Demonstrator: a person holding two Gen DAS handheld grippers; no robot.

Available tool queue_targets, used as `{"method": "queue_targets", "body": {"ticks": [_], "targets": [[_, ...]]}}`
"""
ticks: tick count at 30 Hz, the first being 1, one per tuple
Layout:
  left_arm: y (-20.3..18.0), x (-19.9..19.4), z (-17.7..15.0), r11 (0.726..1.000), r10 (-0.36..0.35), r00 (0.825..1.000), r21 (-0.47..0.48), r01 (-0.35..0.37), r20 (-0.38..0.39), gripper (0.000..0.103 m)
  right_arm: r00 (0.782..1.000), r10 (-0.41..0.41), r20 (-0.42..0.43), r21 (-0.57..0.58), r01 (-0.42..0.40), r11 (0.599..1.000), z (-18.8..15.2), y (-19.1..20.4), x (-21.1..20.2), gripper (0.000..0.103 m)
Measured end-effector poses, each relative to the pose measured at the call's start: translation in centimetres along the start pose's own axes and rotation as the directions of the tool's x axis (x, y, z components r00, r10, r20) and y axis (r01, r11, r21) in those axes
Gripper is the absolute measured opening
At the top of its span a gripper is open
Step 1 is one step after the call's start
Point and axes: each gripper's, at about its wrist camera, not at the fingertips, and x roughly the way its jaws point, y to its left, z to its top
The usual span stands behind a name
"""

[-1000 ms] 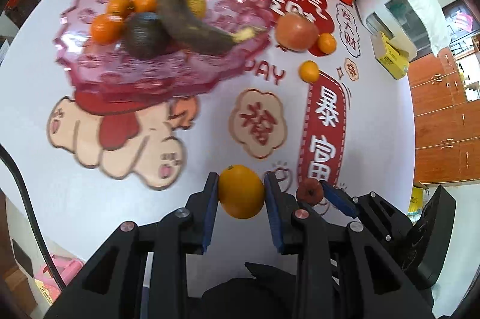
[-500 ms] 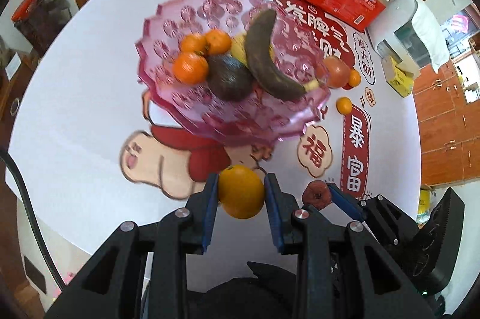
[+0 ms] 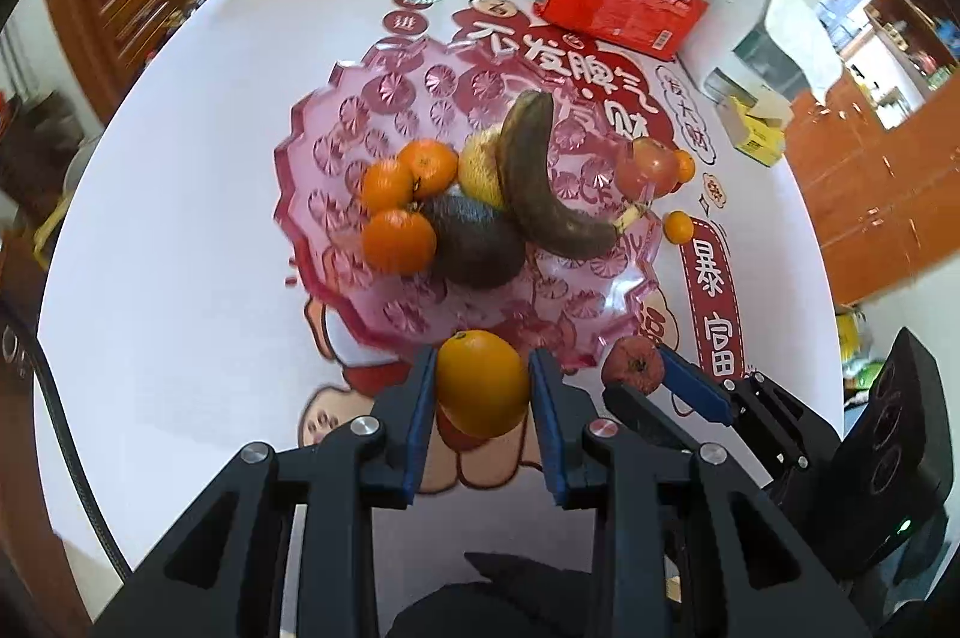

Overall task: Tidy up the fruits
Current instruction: 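Carry the small orange with the left tool while the right tool carries the lychee to the bowl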

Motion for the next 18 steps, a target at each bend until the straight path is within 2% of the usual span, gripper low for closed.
{"method": "queue_targets", "body": {"ticks": [7,15,18], "targets": [[1.1,1.0,0.8,0.997,-0.049,0.998,0.062,0.047,0.042,0.029,0.999,-0.05,-0.011,0.091,0.05,0.995,0.8,0.1,1.5,0.03],[1.6,2.7,1.4,0.995,-0.07,0.998,0.068,0.07,-0.003,0.029,0.996,-0.076,-0.042,0.137,0.081,0.987,1.1,0.1,2.7,0.03],[1.6,3.1,1.5,0.995,-0.071,0.997,0.068,0.072,-0.014,0.034,0.994,-0.1,-0.049,0.138,0.106,0.985,1.2,0.2,2.9,0.031]]}}
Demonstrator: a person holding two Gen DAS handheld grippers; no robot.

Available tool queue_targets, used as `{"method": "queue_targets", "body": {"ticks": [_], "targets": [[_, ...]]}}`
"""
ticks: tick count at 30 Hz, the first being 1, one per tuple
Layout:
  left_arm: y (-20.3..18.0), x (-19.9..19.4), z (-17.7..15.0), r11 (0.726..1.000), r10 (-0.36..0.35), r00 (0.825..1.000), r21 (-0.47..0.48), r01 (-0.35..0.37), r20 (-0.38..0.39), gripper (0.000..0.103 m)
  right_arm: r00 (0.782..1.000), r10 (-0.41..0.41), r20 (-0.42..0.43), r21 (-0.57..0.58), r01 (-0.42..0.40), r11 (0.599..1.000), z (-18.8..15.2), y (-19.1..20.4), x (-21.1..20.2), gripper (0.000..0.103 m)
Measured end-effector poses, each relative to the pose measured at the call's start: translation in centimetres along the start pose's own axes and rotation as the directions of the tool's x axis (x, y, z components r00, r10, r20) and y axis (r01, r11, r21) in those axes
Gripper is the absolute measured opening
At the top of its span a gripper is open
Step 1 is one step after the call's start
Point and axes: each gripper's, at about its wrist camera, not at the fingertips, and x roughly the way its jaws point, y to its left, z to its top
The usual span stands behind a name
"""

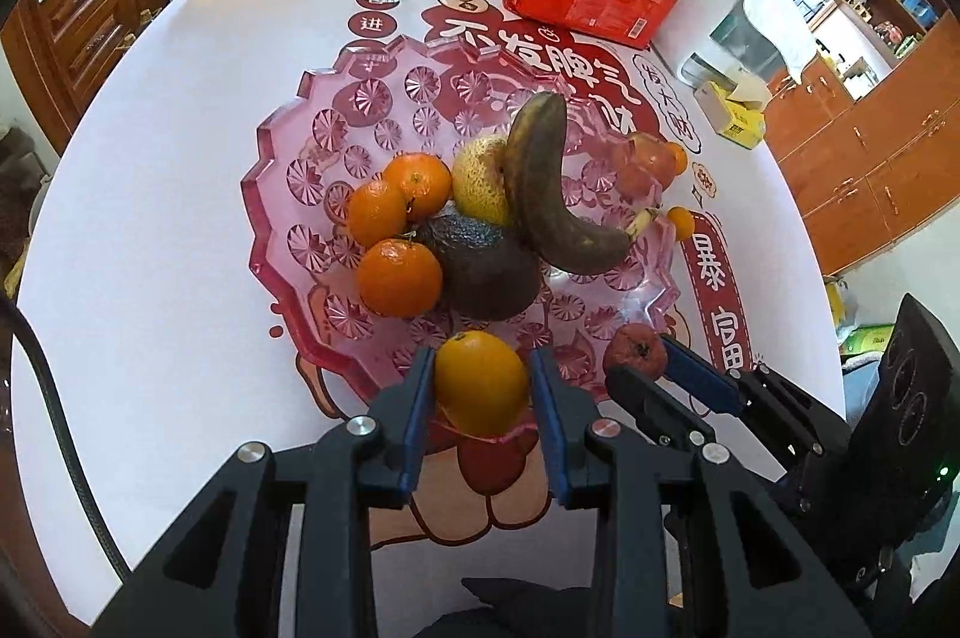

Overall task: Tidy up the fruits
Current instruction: 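Carry the small orange with the left tool while the right tool carries the lychee to the bowl, then open the right tool dropping the lychee while the left tool releases the orange into the bowl, then move the left tool onto the red apple while the right tool closes on an orange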

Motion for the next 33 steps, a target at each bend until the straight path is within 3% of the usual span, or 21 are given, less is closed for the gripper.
{"method": "queue_targets", "body": {"ticks": [3,5,9,22,33], "targets": [[0.0,0.0,0.0,1.0,-0.006,1.0,0.003,0.006,-0.004,0.049,1.0,-0.01,-0.003,0.008,0.01,1.0,0.1,0.0,0.2,0.044],[0.0,-0.2,-0.1,1.0,0.002,1.0,0.013,-0.002,-0.007,0.052,1.0,-0.012,0.004,0.023,0.012,1.0,0.1,-0.2,0.0,0.051],[-0.4,-1.0,0.1,0.998,0.026,1.0,0.05,-0.025,-0.007,0.064,0.999,-0.027,0.02,0.043,0.026,0.999,-0.1,-0.6,-0.5,0.051],[-7.0,-2.9,3.2,0.971,0.062,0.998,0.231,-0.06,-0.002,0.082,0.997,-0.072,-0.002,0.121,0.072,0.99,-1.5,-4.1,-2.1,0.051],[-14.5,-0.5,7.4,0.93,0.077,0.996,0.365,-0.055,-0.048,0.086,0.99,-0.139,-0.034,0.159,0.142,0.977,-1.0,-11.0,-2.9,0.051]]}}
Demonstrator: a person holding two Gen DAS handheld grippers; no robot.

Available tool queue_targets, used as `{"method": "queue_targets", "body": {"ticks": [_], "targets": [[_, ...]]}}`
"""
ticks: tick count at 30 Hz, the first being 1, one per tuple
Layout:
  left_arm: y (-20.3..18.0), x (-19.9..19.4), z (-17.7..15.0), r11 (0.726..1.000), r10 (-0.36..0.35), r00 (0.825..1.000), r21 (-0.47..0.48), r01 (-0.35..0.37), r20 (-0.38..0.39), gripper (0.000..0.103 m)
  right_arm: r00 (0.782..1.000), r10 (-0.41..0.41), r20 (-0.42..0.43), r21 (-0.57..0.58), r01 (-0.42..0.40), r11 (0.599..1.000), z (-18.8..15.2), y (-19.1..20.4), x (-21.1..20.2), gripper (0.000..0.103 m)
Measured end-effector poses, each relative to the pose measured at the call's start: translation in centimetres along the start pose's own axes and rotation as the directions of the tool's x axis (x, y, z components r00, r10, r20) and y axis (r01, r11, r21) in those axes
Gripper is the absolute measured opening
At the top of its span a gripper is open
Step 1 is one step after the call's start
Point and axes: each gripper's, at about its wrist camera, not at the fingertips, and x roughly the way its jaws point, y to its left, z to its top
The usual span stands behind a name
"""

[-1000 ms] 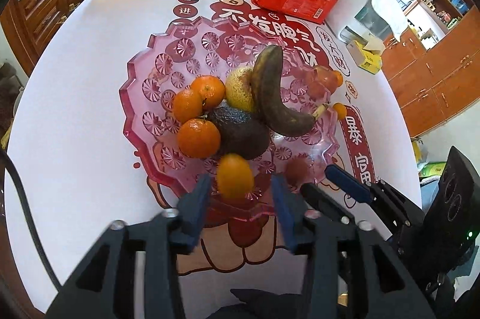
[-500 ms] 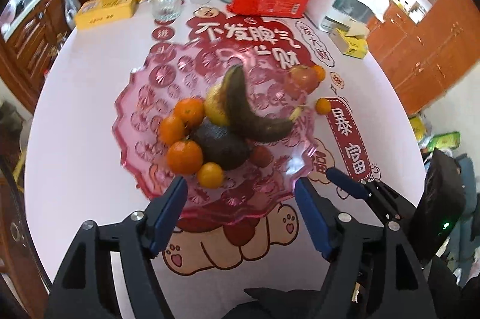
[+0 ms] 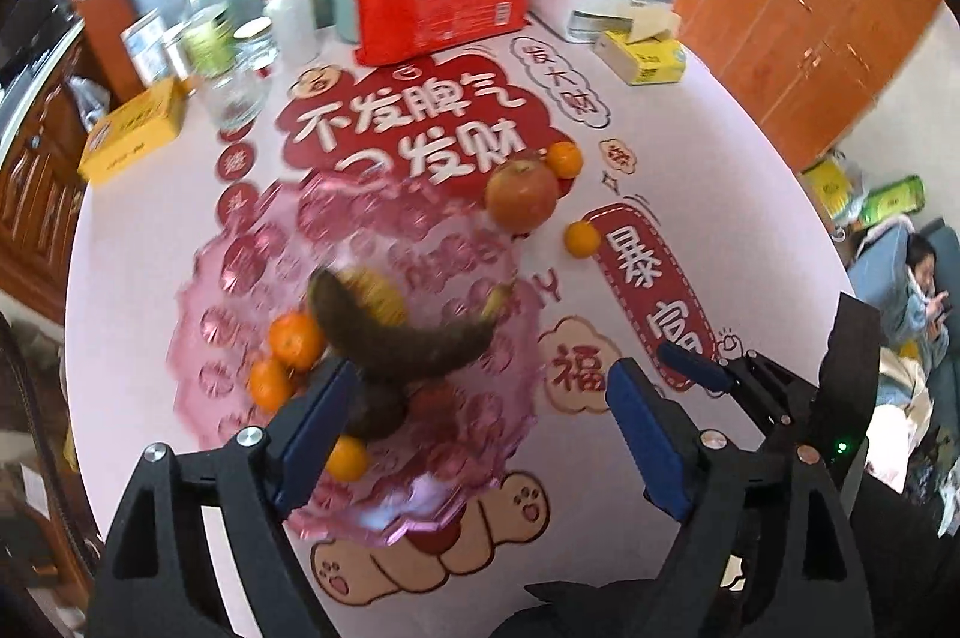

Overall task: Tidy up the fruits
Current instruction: 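Move the left tool onto the red apple while the right tool closes on an orange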

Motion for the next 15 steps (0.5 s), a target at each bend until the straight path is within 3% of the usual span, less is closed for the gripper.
{"method": "queue_targets", "body": {"ticks": [15], "targets": [[-5.6,6.7,10.4,0.996,0.063,0.996,0.066,-0.058,-0.068,0.088,1.0,-0.02,0.02,-0.126,0.022,0.992,4.4,-7.1,3.4,0.056]]}}
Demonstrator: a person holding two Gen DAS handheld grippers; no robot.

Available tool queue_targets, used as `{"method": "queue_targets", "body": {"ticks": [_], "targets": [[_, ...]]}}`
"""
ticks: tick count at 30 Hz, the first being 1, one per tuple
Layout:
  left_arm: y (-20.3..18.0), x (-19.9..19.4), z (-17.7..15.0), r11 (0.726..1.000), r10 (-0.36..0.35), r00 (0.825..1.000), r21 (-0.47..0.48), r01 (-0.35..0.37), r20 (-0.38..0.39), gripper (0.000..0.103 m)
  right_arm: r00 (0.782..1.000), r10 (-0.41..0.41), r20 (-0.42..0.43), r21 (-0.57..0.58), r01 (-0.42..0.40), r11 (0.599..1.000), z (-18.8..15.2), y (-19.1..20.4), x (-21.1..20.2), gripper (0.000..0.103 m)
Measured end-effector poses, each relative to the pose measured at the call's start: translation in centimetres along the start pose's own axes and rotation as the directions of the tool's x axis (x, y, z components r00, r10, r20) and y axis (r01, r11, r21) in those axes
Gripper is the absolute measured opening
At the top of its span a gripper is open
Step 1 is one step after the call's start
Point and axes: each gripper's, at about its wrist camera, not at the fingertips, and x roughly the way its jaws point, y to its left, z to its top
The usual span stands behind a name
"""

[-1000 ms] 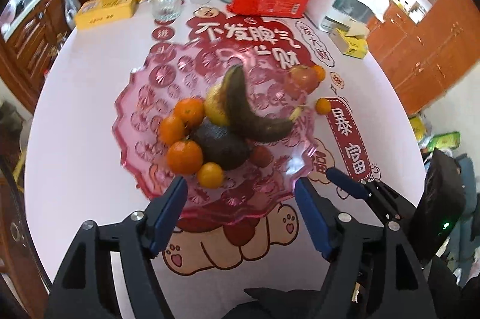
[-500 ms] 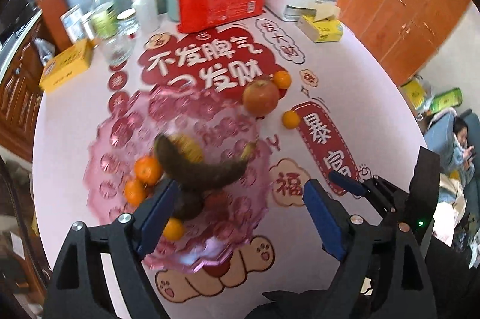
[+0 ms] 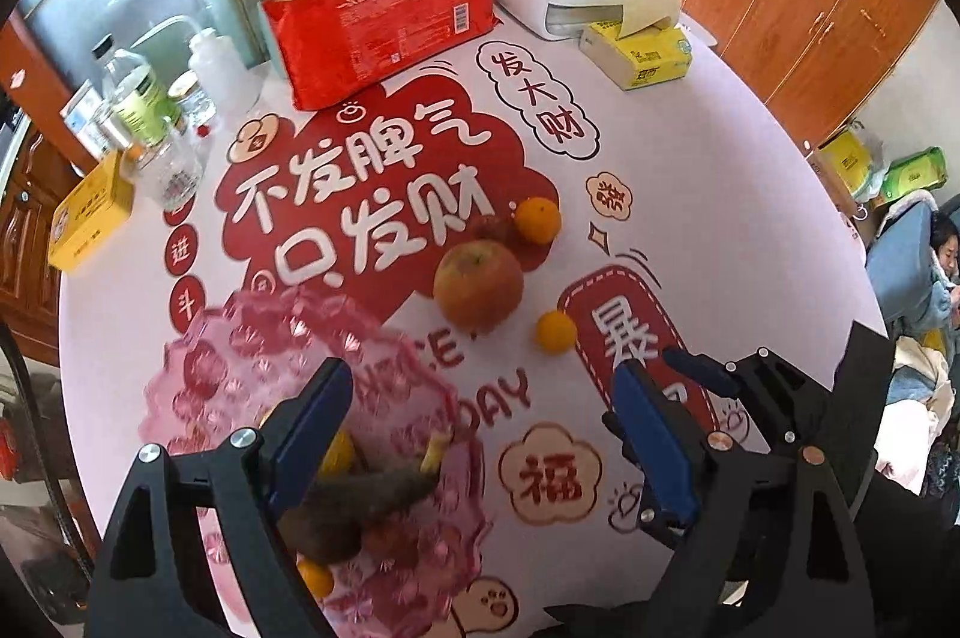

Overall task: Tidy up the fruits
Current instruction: 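Move the left tool onto the red apple while the right tool closes on an orange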

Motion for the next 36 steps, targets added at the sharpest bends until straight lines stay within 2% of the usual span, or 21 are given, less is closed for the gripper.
{"method": "queue_targets", "body": {"ticks": [9,16,21,26,36], "targets": [[-0.1,6.4,4.5,0.999,0.027,0.994,-0.038,-0.031,-0.103,0.088,0.999,0.027,0.023,-0.125,-0.024,0.992,0.8,-1.1,2.3,0.056],[-0.1,12.0,6.0,0.997,0.032,0.98,-0.057,-0.045,-0.197,0.088,0.999,0.045,0.011,-0.089,-0.044,0.995,0.6,-1.7,4.9,0.056],[-0.3,15.0,6.2,0.996,0.074,0.965,-0.029,-0.084,-0.252,0.088,0.998,0.062,-0.004,-0.077,-0.062,0.995,0.4,-1.5,6.5,0.056],[-0.6,17.1,6.3,0.992,0.122,0.951,0.023,-0.121,-0.286,0.088,0.999,0.044,0.008,-0.08,-0.043,0.996,0.2,-1.1,7.3,0.056],[-1.1,19.1,6.4,0.985,0.165,0.937,0.102,-0.14,-0.307,0.088,0.999,0.038,0.0,-0.033,-0.038,0.999,0.3,-1.1,8.8,0.055]]}}
